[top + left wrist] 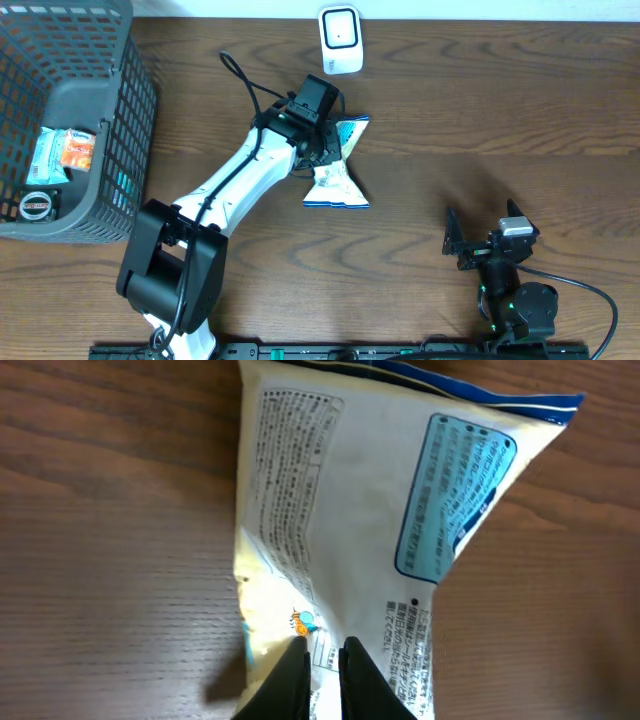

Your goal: Scan the item barcode

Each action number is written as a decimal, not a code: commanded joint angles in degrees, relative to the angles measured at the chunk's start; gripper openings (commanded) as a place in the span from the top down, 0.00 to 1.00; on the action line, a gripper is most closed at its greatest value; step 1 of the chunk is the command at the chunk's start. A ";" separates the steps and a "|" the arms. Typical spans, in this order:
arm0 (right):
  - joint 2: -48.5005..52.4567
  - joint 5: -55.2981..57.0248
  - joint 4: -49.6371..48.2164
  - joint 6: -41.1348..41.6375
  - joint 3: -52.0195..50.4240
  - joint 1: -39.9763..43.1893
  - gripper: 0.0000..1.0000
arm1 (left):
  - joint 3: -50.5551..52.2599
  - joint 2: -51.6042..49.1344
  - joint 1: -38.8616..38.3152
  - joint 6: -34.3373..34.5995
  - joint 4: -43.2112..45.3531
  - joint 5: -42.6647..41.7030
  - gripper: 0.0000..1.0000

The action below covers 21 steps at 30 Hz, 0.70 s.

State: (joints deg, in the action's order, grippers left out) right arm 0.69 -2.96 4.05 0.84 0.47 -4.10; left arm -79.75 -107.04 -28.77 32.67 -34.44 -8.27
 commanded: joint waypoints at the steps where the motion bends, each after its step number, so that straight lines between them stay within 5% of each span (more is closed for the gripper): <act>1: -0.31 0.02 0.17 0.37 -0.11 -0.35 0.01 | -0.11 -0.74 0.09 -0.96 0.07 -1.07 0.88; 21: -0.31 0.02 0.17 0.37 -0.11 -0.35 0.01 | 2.71 -3.37 -4.31 -2.51 4.96 -2.60 0.87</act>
State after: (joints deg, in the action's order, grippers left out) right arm 0.69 -2.98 4.05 0.84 0.47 -4.10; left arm -78.17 -107.70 -32.91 32.23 -30.68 -10.85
